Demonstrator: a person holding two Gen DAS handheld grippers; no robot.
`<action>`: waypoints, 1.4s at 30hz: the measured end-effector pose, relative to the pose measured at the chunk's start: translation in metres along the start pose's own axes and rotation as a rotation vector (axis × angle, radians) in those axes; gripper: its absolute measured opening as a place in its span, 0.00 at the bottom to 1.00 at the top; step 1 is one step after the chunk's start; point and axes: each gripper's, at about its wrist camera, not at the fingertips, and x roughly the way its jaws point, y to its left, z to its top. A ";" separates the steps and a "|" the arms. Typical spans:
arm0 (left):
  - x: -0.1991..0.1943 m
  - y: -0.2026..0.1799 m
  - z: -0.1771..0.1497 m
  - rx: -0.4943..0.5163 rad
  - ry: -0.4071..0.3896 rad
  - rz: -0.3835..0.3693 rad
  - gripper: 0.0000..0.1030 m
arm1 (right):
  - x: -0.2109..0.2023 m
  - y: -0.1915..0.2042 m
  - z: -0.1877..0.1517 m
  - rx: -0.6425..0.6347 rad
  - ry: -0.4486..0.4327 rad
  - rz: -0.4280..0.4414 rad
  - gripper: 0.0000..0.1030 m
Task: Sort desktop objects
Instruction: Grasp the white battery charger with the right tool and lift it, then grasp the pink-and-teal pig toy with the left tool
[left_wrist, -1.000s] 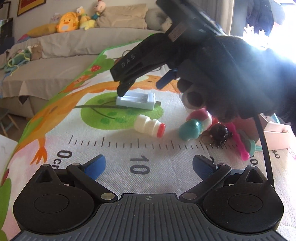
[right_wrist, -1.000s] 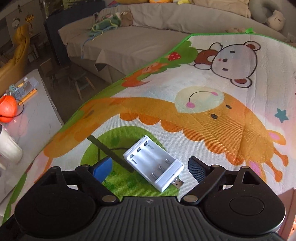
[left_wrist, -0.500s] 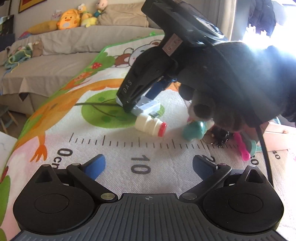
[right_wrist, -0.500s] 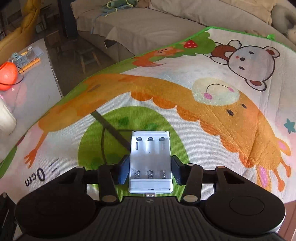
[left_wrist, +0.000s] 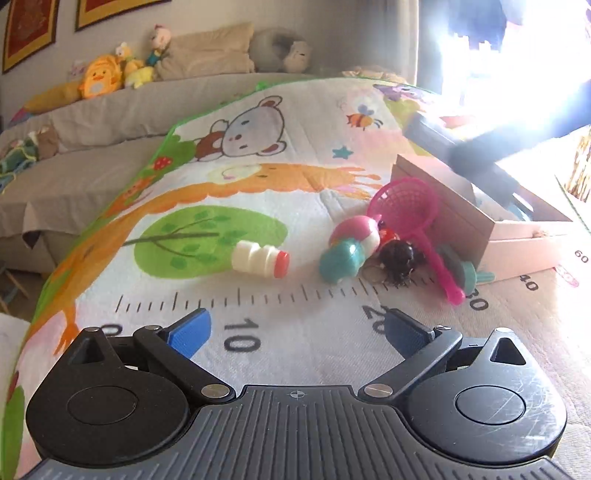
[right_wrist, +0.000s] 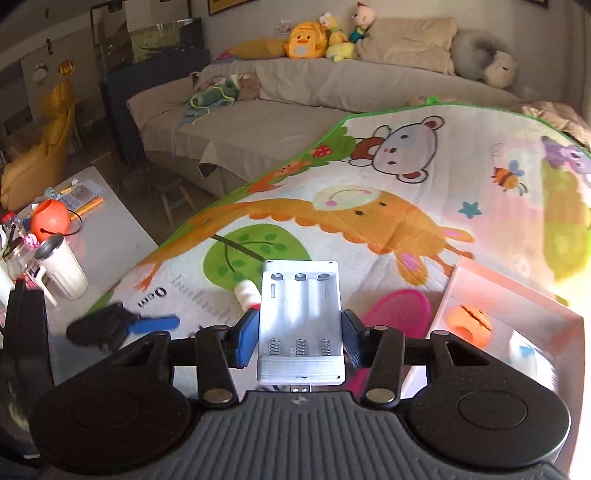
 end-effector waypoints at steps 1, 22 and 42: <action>0.002 -0.004 0.005 0.026 -0.017 -0.002 0.99 | -0.009 -0.001 -0.013 -0.004 -0.002 -0.025 0.46; 0.046 -0.039 0.023 0.149 0.057 0.012 0.32 | -0.011 -0.018 -0.158 0.181 0.041 -0.127 0.48; -0.025 -0.041 -0.024 0.118 0.112 -0.073 0.52 | -0.008 0.016 -0.159 0.125 0.041 -0.104 0.64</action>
